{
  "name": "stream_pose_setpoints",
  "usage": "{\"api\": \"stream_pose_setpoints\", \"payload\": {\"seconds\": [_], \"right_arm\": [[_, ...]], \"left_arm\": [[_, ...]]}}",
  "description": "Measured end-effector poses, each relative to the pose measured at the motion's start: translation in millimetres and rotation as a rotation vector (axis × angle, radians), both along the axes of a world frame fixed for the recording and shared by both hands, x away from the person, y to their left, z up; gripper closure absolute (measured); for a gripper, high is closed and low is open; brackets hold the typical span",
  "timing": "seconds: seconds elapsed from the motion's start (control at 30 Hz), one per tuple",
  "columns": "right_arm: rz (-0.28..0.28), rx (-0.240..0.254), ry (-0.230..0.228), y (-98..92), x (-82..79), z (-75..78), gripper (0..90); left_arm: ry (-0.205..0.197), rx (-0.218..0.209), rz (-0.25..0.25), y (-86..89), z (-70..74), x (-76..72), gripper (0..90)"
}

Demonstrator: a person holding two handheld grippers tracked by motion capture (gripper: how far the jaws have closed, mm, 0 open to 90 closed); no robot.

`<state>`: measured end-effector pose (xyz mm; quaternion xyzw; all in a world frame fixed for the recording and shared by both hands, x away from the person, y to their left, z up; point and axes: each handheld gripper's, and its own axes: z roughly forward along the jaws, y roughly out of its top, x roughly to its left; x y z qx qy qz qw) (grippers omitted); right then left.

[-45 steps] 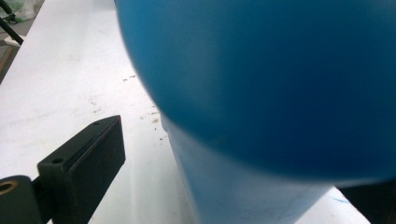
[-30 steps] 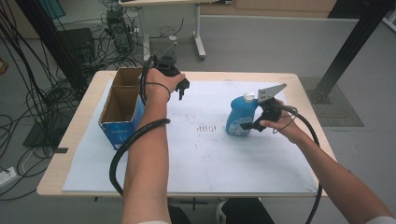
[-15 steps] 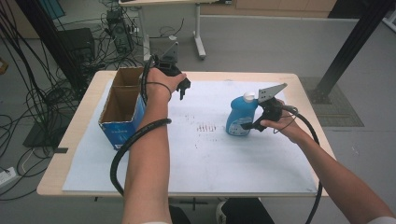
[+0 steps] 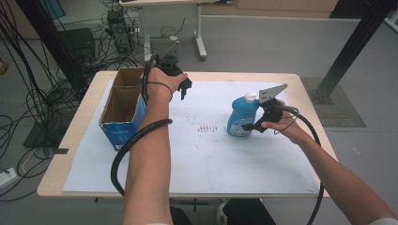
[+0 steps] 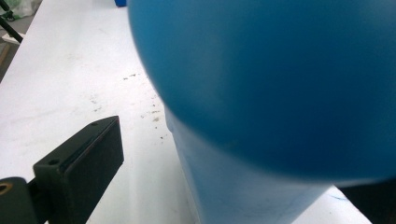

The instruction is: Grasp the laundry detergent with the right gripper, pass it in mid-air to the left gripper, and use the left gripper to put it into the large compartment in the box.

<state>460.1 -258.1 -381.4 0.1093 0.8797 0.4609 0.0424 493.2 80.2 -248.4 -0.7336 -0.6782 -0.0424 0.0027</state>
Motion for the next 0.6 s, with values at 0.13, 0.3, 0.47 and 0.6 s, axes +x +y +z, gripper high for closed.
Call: {"api": "stream_pose_setpoints", "payload": {"seconds": [0.13, 0.3, 0.47, 0.6], "right_arm": [[-0.002, 0.003, -0.001, -0.7, 0.4, 0.3, 2.1], [-0.003, 0.004, -0.004, -0.4, 0.6, 0.5, 2.2], [-0.003, 0.006, -0.005, 0.2, 0.6, 0.4, 2.2], [0.002, 0.008, -0.007, 0.9, 0.4, 0.3, 2.2]], "left_arm": [[0.000, 0.001, 0.002, 0.7, -0.5, -0.2, 6.5], [-0.002, 0.000, 0.003, 0.5, 0.7, -0.1, 6.5], [-0.003, -0.001, 0.002, 0.5, 1.2, 0.0, 6.5], [-0.005, 0.000, 0.001, 1.0, 1.3, -0.3, 6.5]]}}
